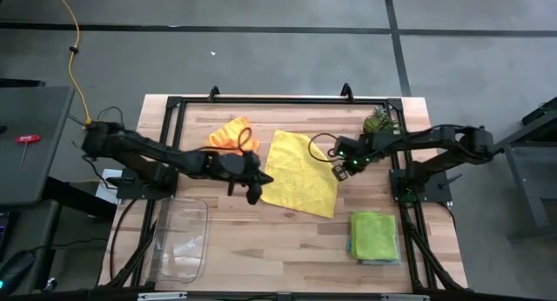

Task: Fold microfiber towels
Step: Fold the yellow microfiber cloth

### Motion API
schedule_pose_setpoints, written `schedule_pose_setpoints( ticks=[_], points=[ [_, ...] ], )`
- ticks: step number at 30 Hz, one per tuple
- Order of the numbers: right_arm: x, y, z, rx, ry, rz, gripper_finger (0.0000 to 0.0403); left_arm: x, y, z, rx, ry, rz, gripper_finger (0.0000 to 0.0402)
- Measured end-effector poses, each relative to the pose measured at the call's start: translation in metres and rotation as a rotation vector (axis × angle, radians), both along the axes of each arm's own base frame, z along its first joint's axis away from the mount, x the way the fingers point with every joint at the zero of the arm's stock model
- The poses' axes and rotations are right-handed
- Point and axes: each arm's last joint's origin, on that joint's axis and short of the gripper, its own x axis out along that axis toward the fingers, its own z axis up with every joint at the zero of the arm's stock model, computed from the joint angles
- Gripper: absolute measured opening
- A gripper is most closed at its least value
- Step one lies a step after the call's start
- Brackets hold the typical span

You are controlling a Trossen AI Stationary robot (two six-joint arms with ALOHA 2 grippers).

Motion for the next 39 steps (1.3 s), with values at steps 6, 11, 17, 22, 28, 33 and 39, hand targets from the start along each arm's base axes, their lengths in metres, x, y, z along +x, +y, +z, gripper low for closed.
schedule_pose_setpoints(
  ticks=[6, 11, 17, 22, 28, 33, 39],
  points=[
    [-0.003, 0.016, -0.014, 0.108, -0.131, -0.036, 0.0000, 0.021, 0.003, -0.037, -0.007, 0.015, -0.002, 0.0000],
    [0.008, 0.028, -0.024, 0.126, -0.249, -0.085, 0.0000, 0.025, 0.011, -0.062, -0.033, 0.082, 0.034, 0.0000],
    [0.021, 0.031, -0.034, 0.096, -0.300, -0.141, 0.0000, 0.026, 0.014, -0.085, -0.047, 0.157, 0.051, 0.0000],
    [0.035, 0.023, -0.022, -0.014, -0.409, -0.182, 0.0000, 0.026, 0.012, -0.099, -0.093, 0.209, 0.013, 0.0000],
    [0.054, 0.014, 0.000, -0.076, -0.519, -0.128, 0.0000, 0.028, 0.006, -0.103, -0.108, 0.211, -0.021, 0.0000],
    [0.065, 0.012, 0.002, -0.085, -0.512, -0.062, 0.0000, 0.028, 0.004, -0.103, -0.105, 0.205, -0.024, 0.0000],
    [0.086, 0.019, -0.016, -0.024, -0.498, 0.044, 0.0000, 0.028, 0.004, -0.103, -0.105, 0.207, -0.024, 0.0000]
  ],
)
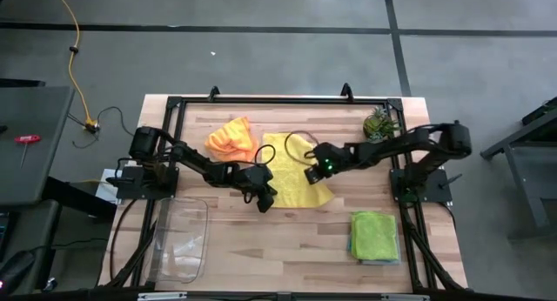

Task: Fold microfiber towels
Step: Fold the yellow microfiber cloth

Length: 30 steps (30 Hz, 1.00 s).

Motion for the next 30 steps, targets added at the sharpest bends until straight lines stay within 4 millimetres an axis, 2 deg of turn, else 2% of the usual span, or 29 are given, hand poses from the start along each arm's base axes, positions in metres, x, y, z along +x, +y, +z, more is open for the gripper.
schedule_pose_setpoints(
  ticks=[5, 8, 14, 17, 22, 30],
  points=[
    [0.018, 0.015, -0.013, 0.036, 0.038, 0.197, 0.0000, 0.000, 0.000, 0.000, 0.000, -0.001, 0.000, 0.0000],
    [0.027, 0.025, -0.010, 0.035, 0.030, 0.321, 0.0000, 0.000, 0.000, 0.000, 0.000, 0.001, 0.000, 0.0000],
    [0.022, 0.041, -0.003, -0.026, 0.154, 0.522, 0.0000, 0.000, 0.000, -0.001, 0.000, 0.003, 0.000, 0.0000],
    [0.019, 0.042, -0.002, -0.059, 0.231, 0.539, 0.0000, 0.000, 0.000, -0.001, 0.000, 0.004, 0.000, 0.0000],
    [0.019, 0.036, 0.004, -0.086, 0.219, 0.529, 0.0000, 0.000, 0.000, -0.001, 0.000, 0.004, 0.000, 0.0000],
    [0.002, 0.006, 0.038, -0.235, 0.221, 0.374, 0.0000, 0.000, 0.000, -0.001, 0.000, 0.004, 0.000, 0.0000]
  ],
)
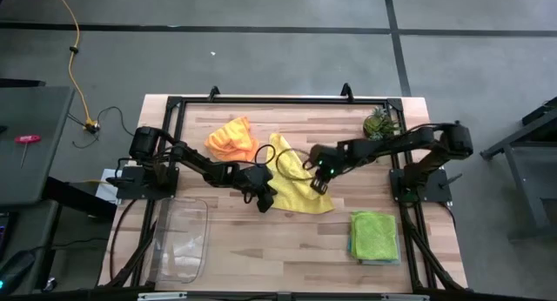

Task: Fold microfiber towels
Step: Fold the yellow microfiber cloth

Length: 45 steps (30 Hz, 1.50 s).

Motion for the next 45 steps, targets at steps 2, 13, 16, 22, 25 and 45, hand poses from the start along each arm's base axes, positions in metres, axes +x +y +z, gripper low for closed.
schedule_pose_setpoints(
  ticks=[2, 13, 16, 22, 25, 45],
  points=[
    [-0.002, -0.008, 0.008, -0.004, -0.040, -0.026, 0.0000, 0.000, 0.000, 0.000, 0.000, 0.000, 0.000, 0.0000],
    [0.032, -0.013, -0.007, 0.006, -0.260, 0.005, 0.0025, 0.000, 0.000, 0.000, 0.000, -0.006, 0.000, 0.0000],
    [0.037, -0.004, -0.019, -0.119, -0.230, 0.135, 0.0067, 0.000, 0.000, 0.000, 0.001, -0.007, 0.000, 0.0000],
    [0.051, -0.002, -0.034, -0.218, -0.190, 0.235, 0.0161, 0.001, 0.000, 0.000, 0.001, -0.011, 0.000, 0.0000],
    [0.059, -0.003, -0.041, -0.237, -0.167, 0.264, 0.0189, 0.001, 0.000, 0.000, 0.001, -0.010, 0.000, 0.0000],
    [0.069, -0.007, -0.046, -0.366, -0.075, 0.300, 0.0094, 0.000, 0.000, 0.000, 0.001, -0.010, 0.000, 0.0000]
  ],
)
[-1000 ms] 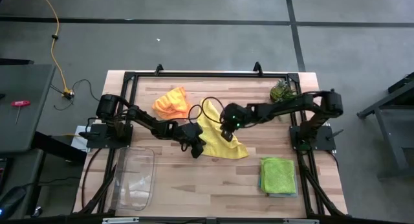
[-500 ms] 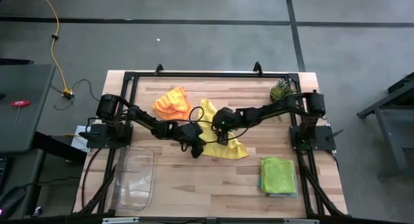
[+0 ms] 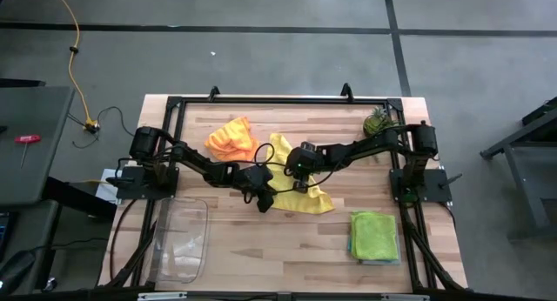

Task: Fold microfiber towels
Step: Fold the yellow microfiber cloth

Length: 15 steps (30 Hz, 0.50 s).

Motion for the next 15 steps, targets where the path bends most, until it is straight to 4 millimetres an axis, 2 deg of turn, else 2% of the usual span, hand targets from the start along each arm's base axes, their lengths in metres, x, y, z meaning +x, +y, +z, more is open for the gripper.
schedule_pose_setpoints(
  ticks=[6, 15],
  points=[
    [0.000, 0.000, 0.001, 0.001, -0.001, -0.002, 0.0062, 0.000, 0.000, 0.000, 0.000, 0.000, 0.000, 0.0000],
    [-0.006, 0.000, 0.020, -0.018, -0.020, 0.018, 0.0060, 0.000, 0.000, 0.000, 0.001, -0.001, 0.001, 0.0000]
  ],
)
